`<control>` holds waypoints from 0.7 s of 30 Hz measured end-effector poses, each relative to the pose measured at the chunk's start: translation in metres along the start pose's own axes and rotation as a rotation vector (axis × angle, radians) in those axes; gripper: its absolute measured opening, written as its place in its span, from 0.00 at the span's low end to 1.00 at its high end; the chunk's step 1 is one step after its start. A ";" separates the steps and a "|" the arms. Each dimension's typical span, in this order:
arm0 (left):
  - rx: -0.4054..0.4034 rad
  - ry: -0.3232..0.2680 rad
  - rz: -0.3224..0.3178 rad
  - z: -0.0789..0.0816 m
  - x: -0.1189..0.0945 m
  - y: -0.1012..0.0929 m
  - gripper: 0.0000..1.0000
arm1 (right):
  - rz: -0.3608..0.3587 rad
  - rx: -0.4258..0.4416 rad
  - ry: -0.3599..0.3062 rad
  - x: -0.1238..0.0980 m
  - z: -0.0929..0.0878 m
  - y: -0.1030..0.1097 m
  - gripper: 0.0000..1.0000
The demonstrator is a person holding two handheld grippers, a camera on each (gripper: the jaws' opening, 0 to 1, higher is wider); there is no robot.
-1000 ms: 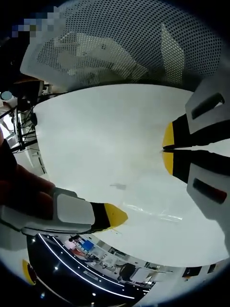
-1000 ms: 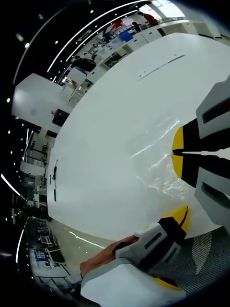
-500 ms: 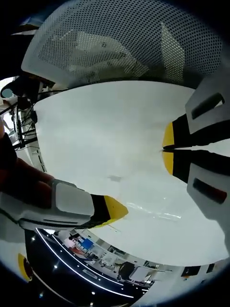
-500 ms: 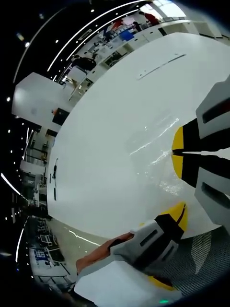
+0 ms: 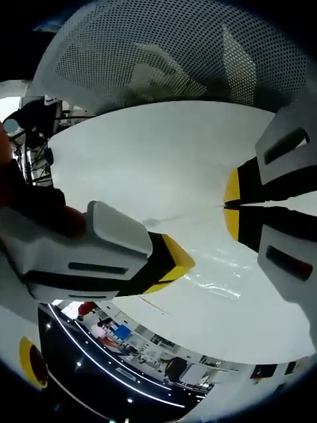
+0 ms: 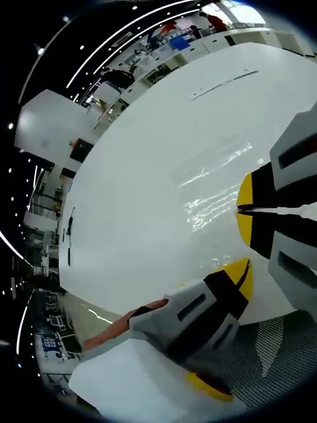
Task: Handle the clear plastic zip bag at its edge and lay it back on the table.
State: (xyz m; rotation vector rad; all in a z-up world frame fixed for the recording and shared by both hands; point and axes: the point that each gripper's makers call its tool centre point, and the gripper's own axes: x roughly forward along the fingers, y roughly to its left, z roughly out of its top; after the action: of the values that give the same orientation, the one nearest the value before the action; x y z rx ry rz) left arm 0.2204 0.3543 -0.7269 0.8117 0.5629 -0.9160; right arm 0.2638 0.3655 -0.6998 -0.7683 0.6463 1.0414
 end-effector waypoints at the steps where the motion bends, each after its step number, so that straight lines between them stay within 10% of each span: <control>1: 0.005 0.001 -0.002 -0.001 0.001 0.000 0.00 | 0.008 0.007 0.003 0.001 0.000 0.001 0.00; 21: 0.045 0.010 -0.017 -0.013 0.024 0.006 0.00 | -0.006 0.054 -0.090 -0.013 0.000 0.006 0.12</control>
State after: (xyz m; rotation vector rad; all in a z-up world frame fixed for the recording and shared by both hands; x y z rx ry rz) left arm 0.2362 0.3557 -0.7494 0.8535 0.5600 -0.9436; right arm 0.2531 0.3608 -0.6918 -0.6722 0.5926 1.0434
